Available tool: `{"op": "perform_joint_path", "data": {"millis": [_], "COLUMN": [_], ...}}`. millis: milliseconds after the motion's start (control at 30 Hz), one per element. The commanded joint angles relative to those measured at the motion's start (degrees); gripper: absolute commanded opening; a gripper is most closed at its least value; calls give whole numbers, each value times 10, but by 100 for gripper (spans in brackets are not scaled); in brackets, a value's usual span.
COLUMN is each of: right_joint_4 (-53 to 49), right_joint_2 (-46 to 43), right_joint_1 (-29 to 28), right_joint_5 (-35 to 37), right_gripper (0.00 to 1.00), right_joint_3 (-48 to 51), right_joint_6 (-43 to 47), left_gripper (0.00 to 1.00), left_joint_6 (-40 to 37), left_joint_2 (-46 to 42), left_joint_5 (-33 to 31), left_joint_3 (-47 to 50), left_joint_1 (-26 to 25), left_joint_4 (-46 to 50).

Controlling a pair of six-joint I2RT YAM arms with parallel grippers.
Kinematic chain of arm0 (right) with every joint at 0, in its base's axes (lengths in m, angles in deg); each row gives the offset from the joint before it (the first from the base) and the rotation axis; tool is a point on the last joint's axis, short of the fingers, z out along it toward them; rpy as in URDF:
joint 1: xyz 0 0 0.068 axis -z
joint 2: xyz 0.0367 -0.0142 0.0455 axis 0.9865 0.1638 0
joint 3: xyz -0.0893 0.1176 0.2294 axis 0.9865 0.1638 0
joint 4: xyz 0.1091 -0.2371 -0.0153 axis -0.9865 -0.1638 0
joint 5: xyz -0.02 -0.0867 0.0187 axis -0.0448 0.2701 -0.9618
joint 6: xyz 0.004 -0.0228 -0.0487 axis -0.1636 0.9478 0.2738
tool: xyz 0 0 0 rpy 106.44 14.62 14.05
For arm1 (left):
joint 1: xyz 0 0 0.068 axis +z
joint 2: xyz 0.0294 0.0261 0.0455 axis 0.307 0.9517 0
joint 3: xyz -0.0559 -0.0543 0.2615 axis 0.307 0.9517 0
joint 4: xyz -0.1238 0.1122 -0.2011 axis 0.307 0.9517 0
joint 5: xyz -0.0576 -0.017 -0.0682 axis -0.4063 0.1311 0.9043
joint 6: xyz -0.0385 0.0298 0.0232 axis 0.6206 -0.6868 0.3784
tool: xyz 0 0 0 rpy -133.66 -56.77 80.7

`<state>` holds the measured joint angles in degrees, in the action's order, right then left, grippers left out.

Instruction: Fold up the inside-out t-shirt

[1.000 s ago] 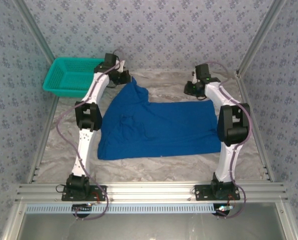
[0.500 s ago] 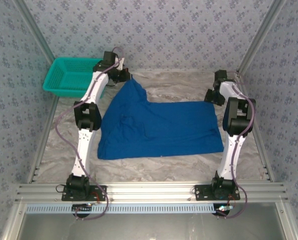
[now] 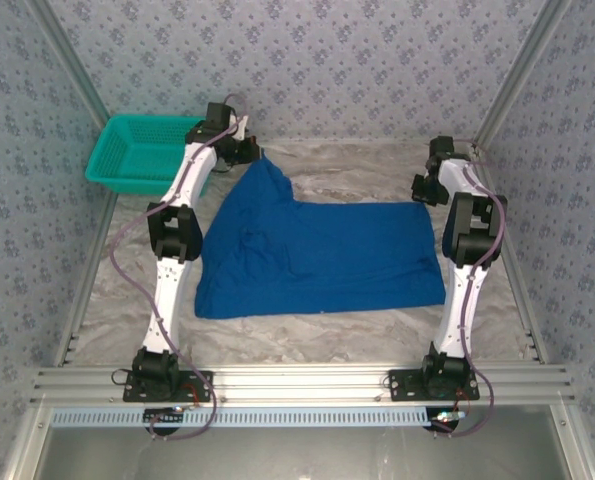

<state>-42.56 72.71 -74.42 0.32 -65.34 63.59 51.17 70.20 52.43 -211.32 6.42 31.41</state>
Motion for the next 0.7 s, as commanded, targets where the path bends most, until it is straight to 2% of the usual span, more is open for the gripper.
{"op": "perform_joint_path", "data": {"millis": [0,200,300,667], "right_joint_4": [-12,28,40,48], "right_joint_2": [-4,-103,-164,-368], "right_joint_1": [-3,-3,-4,-2], "right_joint_5": [-19,-37,-47,-40], "right_gripper": [11,4,3,2], "right_joint_3": [-18,47,104,342], "right_joint_6": [8,15,14,-10], "left_gripper": [0,0,0,0], "left_joint_6": [-10,-15,-14,45], "left_joint_2": [-21,-70,-124,-484], "left_joint_5": [8,19,22,-8], "left_joint_3": [-7,10,78,659], "left_joint_1": [6,7,4,-6], "left_joint_4": [-7,18,4,-259]}}
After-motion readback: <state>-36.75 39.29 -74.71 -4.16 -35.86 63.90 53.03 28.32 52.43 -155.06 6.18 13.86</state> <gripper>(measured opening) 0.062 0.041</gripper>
